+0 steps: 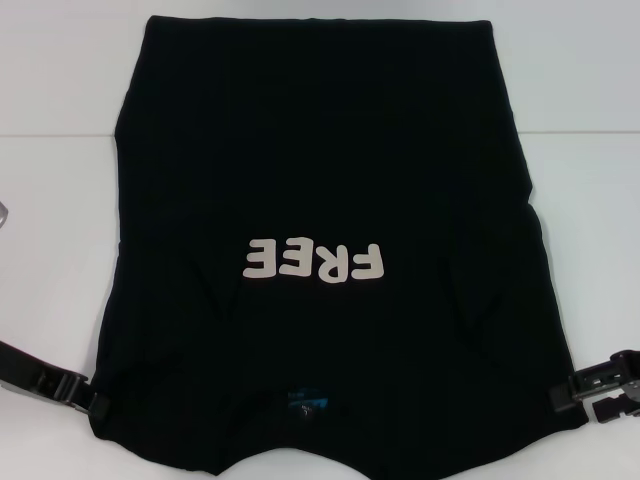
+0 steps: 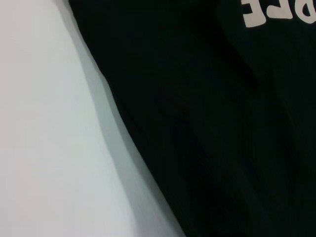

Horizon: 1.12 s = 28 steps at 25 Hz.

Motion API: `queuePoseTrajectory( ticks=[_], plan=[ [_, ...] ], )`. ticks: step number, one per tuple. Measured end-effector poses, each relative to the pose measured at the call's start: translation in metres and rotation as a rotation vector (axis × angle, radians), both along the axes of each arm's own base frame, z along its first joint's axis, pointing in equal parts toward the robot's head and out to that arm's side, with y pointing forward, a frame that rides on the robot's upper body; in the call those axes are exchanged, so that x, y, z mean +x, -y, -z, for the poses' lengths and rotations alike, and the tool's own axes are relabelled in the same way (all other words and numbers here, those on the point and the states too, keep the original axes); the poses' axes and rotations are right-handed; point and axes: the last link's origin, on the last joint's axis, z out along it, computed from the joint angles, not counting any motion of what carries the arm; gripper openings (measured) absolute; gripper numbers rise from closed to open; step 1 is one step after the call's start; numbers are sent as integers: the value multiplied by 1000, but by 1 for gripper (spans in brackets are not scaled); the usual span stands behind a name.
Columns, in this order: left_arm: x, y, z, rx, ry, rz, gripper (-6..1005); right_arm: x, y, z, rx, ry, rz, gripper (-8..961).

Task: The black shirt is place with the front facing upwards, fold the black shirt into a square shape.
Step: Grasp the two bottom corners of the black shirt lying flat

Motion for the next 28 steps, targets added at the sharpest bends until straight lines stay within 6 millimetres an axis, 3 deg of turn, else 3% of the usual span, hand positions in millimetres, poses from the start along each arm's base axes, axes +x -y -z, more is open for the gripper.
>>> queuePoseTrajectory(
  ticks=[28],
  plan=[
    [0,1,0,-3,1,-1,64,-8,-2,13,-20,-4,-21,925]
  ],
)
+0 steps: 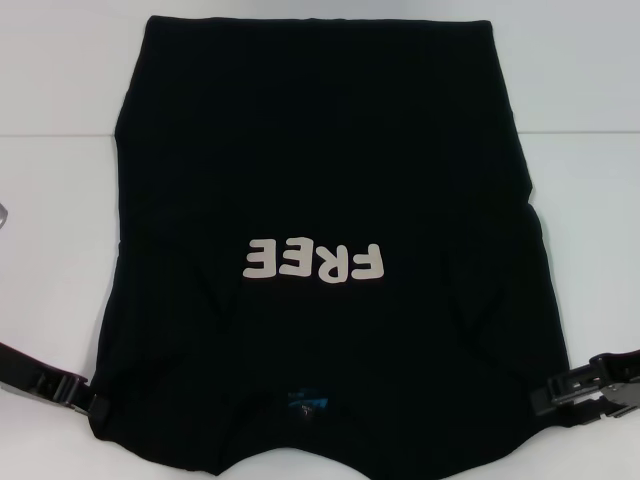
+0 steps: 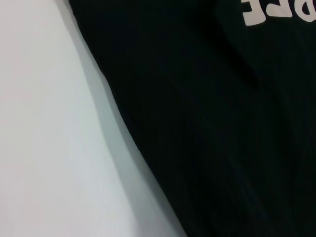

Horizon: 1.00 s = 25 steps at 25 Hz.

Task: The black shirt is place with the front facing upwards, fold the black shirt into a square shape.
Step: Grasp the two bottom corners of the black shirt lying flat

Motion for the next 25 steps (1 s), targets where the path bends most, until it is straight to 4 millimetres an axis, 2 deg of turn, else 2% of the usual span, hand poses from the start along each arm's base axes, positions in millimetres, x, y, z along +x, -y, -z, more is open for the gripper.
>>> queuePoseTrajectory(
  ticks=[25],
  plan=[
    [0,-1,-1,-1,-2,4,63,-32,-17,21,-34,-11,-79,915]
  ],
)
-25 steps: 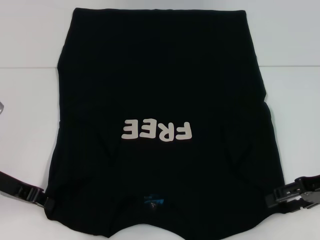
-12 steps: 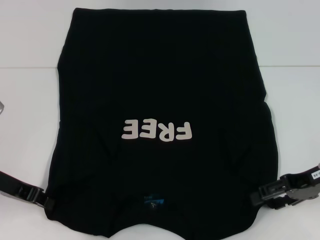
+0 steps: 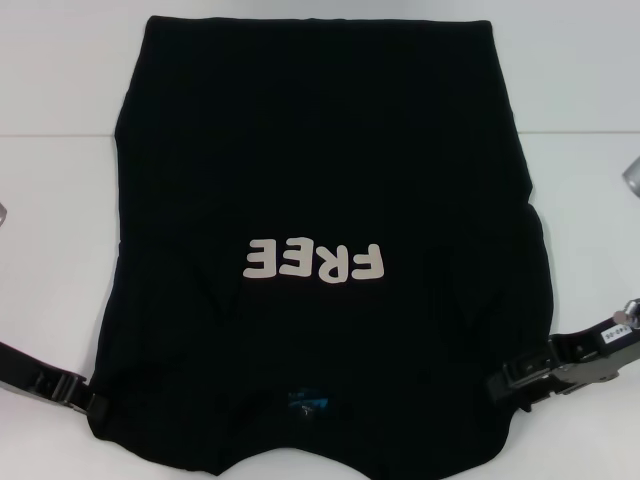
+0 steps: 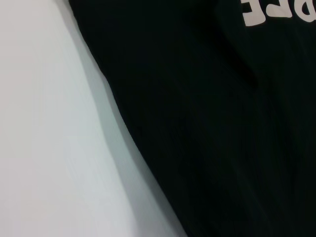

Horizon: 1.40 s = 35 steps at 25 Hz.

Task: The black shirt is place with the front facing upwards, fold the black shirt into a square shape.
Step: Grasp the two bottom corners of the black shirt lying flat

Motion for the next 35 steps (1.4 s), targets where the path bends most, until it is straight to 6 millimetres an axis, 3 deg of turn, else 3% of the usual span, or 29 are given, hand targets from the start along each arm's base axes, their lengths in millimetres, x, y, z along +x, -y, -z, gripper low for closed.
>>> queuePoseTrajectory(
  ticks=[4,19,29,35],
  plan=[
    [0,0,0,-1,0,4,63,-7,-2,8,-33,28,-19,810],
    [-2,1,0,-6,1,1,63,-13,-4,12,-62,58,-46,120],
    [-2,2,0,-25,10,-8,62,-12,-3,4,-81,63,-66,67],
    [2,10,-4,-92,87,-12,62,-9,8,-12,-177,72,-96,56]
  ],
)
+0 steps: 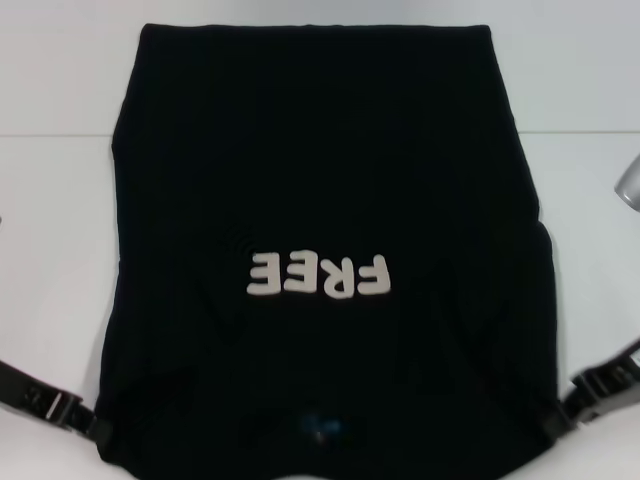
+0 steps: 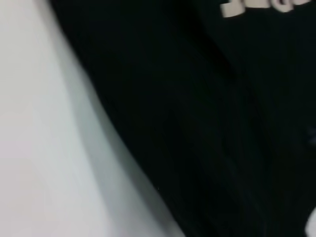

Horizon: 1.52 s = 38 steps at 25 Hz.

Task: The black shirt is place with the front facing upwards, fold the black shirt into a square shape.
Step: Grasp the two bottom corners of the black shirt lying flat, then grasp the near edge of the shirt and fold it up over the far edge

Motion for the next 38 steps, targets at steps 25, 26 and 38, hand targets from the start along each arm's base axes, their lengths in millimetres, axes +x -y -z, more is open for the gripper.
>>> queuePoseTrajectory(
  ticks=[25,26,38],
  plan=[
    [23,15,3,-142,278,-39,59,28,29,-31,-52,-82,-16,55],
    [26,7,1,-105,286,-38,59,28,26,-36,-11,-101,-10,55],
    [39,-75,-29,443,365,-74,57,40,-23,-88,561,-289,63,55]
  ],
)
